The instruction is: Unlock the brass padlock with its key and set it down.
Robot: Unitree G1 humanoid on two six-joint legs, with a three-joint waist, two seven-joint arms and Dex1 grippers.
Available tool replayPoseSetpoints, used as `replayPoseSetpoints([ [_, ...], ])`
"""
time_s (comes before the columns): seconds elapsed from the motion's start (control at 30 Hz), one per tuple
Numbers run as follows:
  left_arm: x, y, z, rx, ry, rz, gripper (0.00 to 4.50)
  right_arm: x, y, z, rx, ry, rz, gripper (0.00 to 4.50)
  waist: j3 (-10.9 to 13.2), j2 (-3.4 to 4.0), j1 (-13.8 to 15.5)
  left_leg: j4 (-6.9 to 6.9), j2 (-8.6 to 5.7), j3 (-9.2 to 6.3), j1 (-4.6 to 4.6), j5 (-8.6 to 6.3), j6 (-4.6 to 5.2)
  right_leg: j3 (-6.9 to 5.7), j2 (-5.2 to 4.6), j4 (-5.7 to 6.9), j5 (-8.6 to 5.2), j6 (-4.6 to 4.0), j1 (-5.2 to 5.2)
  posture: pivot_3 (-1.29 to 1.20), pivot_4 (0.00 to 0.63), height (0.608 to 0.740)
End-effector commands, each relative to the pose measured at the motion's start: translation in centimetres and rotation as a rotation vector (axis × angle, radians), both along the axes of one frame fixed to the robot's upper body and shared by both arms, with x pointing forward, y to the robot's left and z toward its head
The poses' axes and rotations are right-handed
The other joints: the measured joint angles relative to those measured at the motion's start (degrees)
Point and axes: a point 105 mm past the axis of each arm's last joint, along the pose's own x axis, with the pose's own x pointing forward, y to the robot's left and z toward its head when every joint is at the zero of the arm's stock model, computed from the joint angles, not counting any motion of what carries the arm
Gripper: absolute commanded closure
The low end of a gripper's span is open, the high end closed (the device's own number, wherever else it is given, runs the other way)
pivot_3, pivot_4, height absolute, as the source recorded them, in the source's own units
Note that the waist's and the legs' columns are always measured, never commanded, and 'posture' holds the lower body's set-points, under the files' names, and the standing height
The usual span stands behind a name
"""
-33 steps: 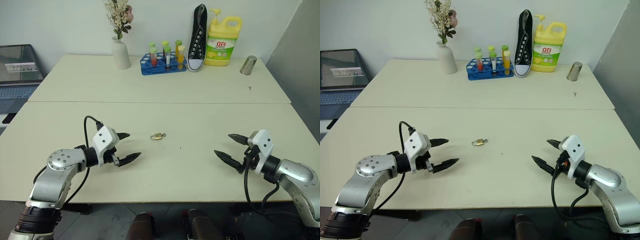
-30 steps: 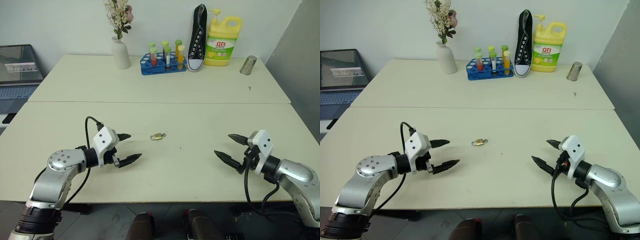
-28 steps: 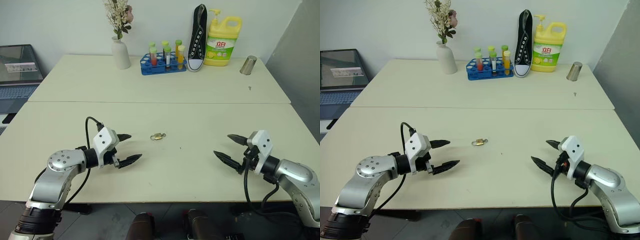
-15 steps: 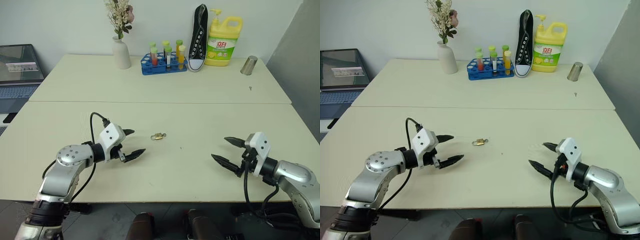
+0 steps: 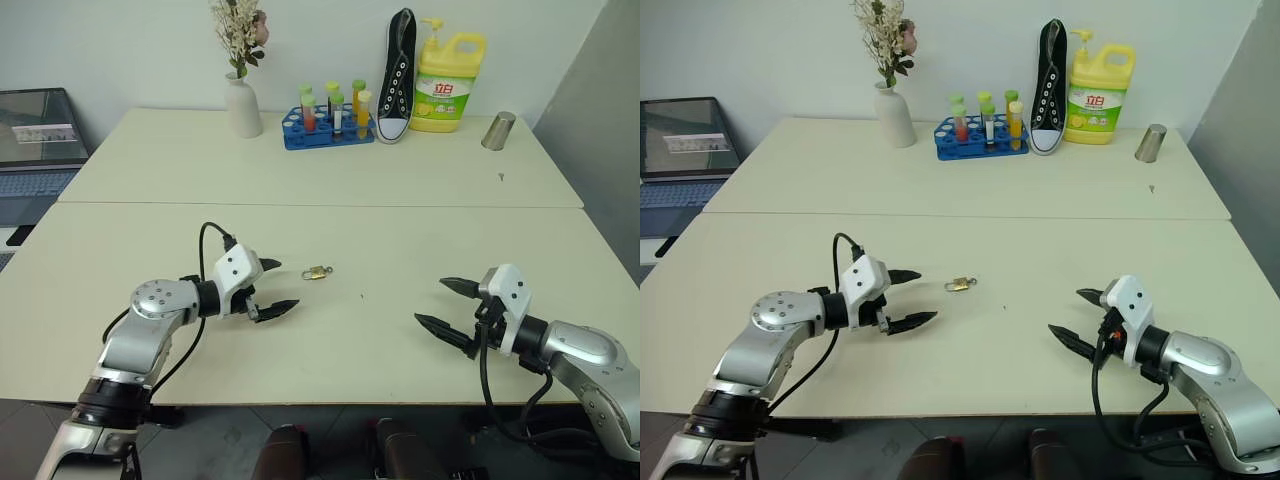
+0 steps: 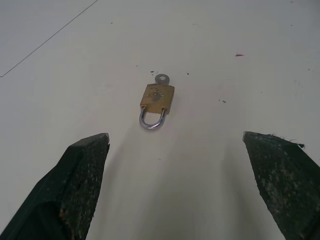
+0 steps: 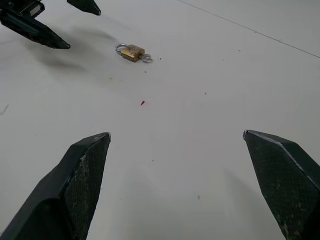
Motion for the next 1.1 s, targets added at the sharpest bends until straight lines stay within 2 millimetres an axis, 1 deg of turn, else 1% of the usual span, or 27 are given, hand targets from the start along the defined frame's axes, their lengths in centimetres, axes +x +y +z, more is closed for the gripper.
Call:
replayPoseSetpoints([
  [0.03,0.8,-1.1,0.0,0.023,-0.017,-0.03,0.0,-0.2,1.0,1.2,-0.021,-0.029,0.024,0.05,0.0,0.0,0.0,0.01,0.0,0.01,0.0,0.0,0.0,0.01,0.01,0.0,0.0,0.0,0.0,0.0,0.15,0.74],
  [0.1,1.8,-1.9,-0.2,0.013,-0.018,-0.022,0.0,0.4,1.1,1.4,-0.023,-0.024,-0.015,0.05,0.0,0.0,0.01,0.01,0.01,0.01,-0.01,0.0,0.0,0.01,0.02,0.0,0.0,0.0,0.0,0.0,0.15,0.74],
  [0.17,2.6,-2.6,-0.6,0.014,-0.017,-0.021,0.0,0.6,1.3,1.6,-0.015,-0.009,-0.029,0.05,0.0,-0.02,0.02,0.03,0.0,0.0,-0.01,0.0,0.0,0.0,0.03,0.01,0.0,0.0,0.0,0.0,0.15,0.74],
  [0.27,3.6,-3.1,-1.2,0.033,-0.021,-0.022,0.0,0.3,2.0,2.0,0.005,0.009,-0.013,0.05,0.0,-0.02,0.04,0.02,0.0,-0.03,-0.03,0.0,0.0,0.0,0.06,0.0,0.0,0.0,0.0,0.0,0.15,0.74],
  [0.33,4.3,-3.4,-1.4,0.04,-0.016,-0.024,0.0,-0.2,2.7,2.4,0.019,0.014,0.021,0.05,0.0,-0.02,0.04,-0.01,0.01,-0.05,-0.05,0.0,0.0,-0.01,0.07,-0.01,0.01,0.0,-0.02,0.0,0.15,0.74],
  [0.5,4.9,-3.3,-1.9,0.064,0.02,-0.043,0.0,-1.0,3.5,2.8,0.043,0.037,0.059,0.05,-0.02,-0.03,0.03,0.01,0.0,-0.05,-0.05,0.0,0.0,-0.02,0.07,0.0,0.01,0.0,-0.01,0.0,0.15,0.74],
  [0.7,5.4,-3.0,-2.4,0.1,0.071,-0.078,0.0,-1.3,3.8,2.9,0.067,0.05,0.054,0.05,-0.04,-0.07,0.0,0.03,0.0,-0.05,-0.03,0.0,0.0,-0.08,0.08,0.02,0.01,0.01,0.0,0.0,0.15,0.74],
  [0.8,5.3,-2.9,-2.8,0.125,0.098,-0.096,0.6,-1.4,3.7,3.0,0.068,0.047,0.051,0.0,-0.05,-0.07,-0.01,0.03,0.0,-0.04,-0.03,0.0,0.01,-0.09,0.08,0.02,0.01,0.01,0.0,0.0,0.15,0.74],
  [0.97,4.9,-2.9,-3.6,0.158,0.133,-0.112,2.16,-1.4,3.7,3.1,0.07,0.044,0.048,0.0,-0.08,-0.07,-0.01,0.03,0.01,-0.06,-0.01,0.0,0.01,-0.08,0.09,0.04,0.01,0.01,0.02,0.0,0.15,0.74],
  [1.1,4.9,-2.7,-3.8,0.17,0.137,-0.107,3.38,-1.3,3.7,3.1,0.072,0.042,0.048,0.0,-0.09,-0.07,-0.02,0.05,0.01,-0.06,0.02,0.01,0.01,-0.07,0.09,0.06,0.01,0.01,0.03,0.0,0.15,0.74],
])
